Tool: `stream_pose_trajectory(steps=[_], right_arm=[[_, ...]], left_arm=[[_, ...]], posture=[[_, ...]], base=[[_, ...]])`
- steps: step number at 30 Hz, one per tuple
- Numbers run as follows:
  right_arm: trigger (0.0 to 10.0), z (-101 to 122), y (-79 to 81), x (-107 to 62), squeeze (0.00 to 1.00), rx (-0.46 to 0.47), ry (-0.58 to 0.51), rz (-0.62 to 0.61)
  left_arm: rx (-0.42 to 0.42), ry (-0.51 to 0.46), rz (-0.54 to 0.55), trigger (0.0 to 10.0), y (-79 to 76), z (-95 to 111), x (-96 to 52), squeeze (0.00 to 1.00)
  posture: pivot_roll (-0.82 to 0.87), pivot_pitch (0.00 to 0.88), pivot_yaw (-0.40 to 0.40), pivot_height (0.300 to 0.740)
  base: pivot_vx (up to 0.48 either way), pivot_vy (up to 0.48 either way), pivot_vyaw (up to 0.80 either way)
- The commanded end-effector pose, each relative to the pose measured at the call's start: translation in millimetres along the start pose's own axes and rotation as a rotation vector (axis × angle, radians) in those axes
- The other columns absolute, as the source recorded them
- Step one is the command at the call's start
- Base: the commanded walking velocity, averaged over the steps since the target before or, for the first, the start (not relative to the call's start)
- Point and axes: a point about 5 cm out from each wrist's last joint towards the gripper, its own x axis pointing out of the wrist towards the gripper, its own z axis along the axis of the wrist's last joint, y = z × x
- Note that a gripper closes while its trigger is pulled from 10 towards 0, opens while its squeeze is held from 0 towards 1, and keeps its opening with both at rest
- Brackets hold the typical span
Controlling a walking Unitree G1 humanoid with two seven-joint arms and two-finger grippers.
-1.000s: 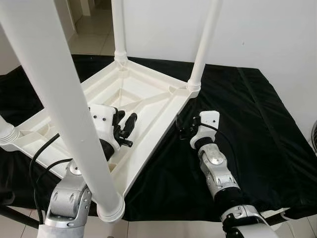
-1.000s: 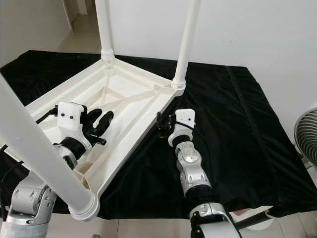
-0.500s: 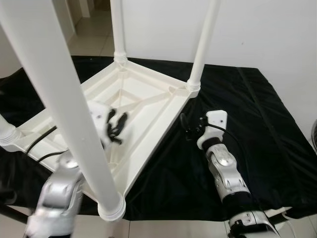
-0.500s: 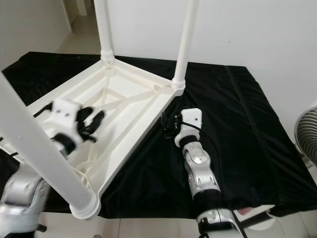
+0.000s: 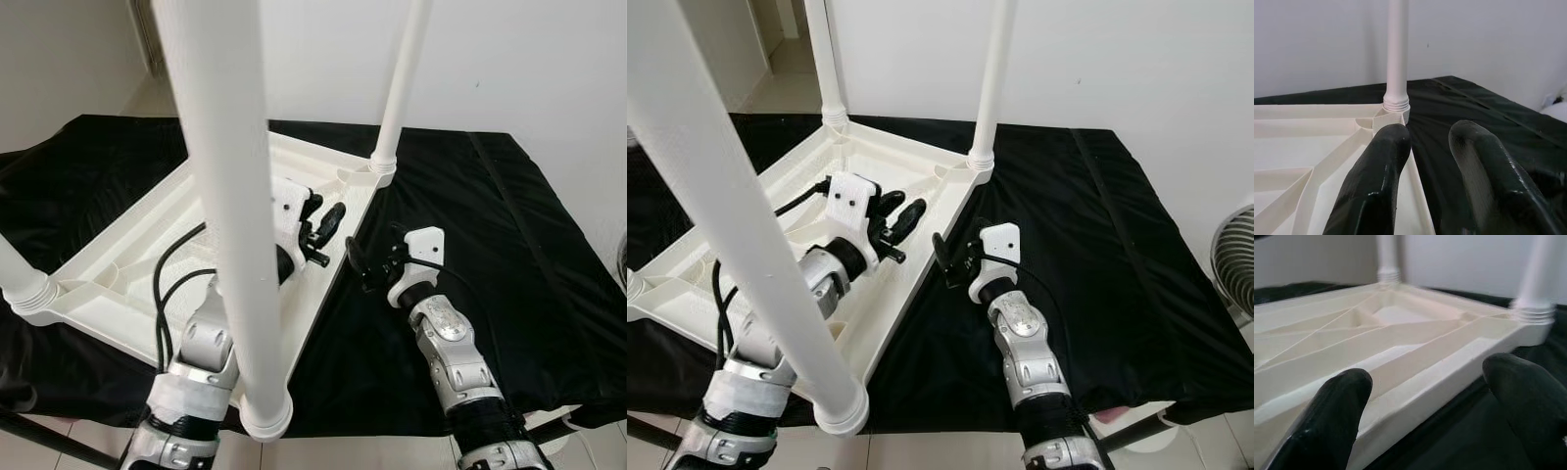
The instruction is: Building children table
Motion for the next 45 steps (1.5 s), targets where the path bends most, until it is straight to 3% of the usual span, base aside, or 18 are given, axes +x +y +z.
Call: stream_pose_trajectory(steps=[1, 7, 10, 16, 22, 23, 27, 33, 45], right_arm=[[10.0, -1.0, 5.9, -0.7, 0.0, 0.016, 0.01, 0.039], [10.0, 0.2, 9.3, -9.0, 0.0, -0.004, 0.022, 0.138], [10.0, 6.4, 12.5, -23.5, 0.0, -0.004, 0.024, 0.234], [10.0, 14.3, 15.9, -33.0, 0.0, 0.038, 0.021, 0.278], [10.0, 19.7, 19.3, -37.7, 0.0, 0.063, 0.01, 0.307], [10.0, 21.3, 18.9, -39.5, 0.0, 0.059, 0.011, 0.307], [10.0, 22.7, 17.7, -41.3, 0.0, 0.055, 0.012, 0.301], [10.0, 25.6, 9.7, -48.7, 0.0, 0.04, 0.033, 0.289], [10.0, 30.0, 7.6, -49.1, 0.0, 0.044, 0.044, 0.285]], left_arm=[[0.01, 0.0, 0.006, 10.0, -5.4, -0.8, 3.4, 0.0], [0.068, 0.024, -0.051, 10.0, -7.0, -8.5, -1.2, 0.0], [0.194, 0.13, -0.059, 10.0, 22.8, -29.0, -25.5, 0.0], [0.317, 0.266, -0.046, 10.0, 49.6, -49.4, -46.9, 0.0], [0.34, 0.349, -0.033, 10.0, 62.7, -60.7, -57.2, 0.0], [0.367, 0.39, -0.032, 10.0, 71.7, -64.3, -64.6, 0.0], [0.363, 0.431, -0.026, 10.0, 80.8, -66.2, -71.6, 0.0], [0.414, 0.517, -0.045, 10.0, 108.9, -61.4, -99.9, 0.0], [0.508, 0.529, -0.049, 10.0, 133.7, -51.3, -108.6, 0.0]], posture=[[0.07, 0.081, 0.009, 0.74], [0.08, 0.078, 0.005, 0.74], [0.09, 0.081, -0.006, 0.74], [0.09, 0.093, -0.009, 0.74], [0.09, 0.093, -0.009, 0.74], [0.08, 0.1, -0.007, 0.74], [0.08, 0.106, -0.003, 0.74], [0.08, 0.111, -0.004, 0.74], [0.08, 0.113, -0.007, 0.74]], base=[[0.0, 0.0, 0.0], [0.0, 0.0, 0.0], [0.0, 0.0, 0.0], [0.0, 0.0, 0.0], [0.0, 0.0, 0.0], [0.0, 0.0, 0.0], [0.0, 0.0, 0.0], [0.0, 0.0, 0.0], [0.0, 0.0, 0.0]])
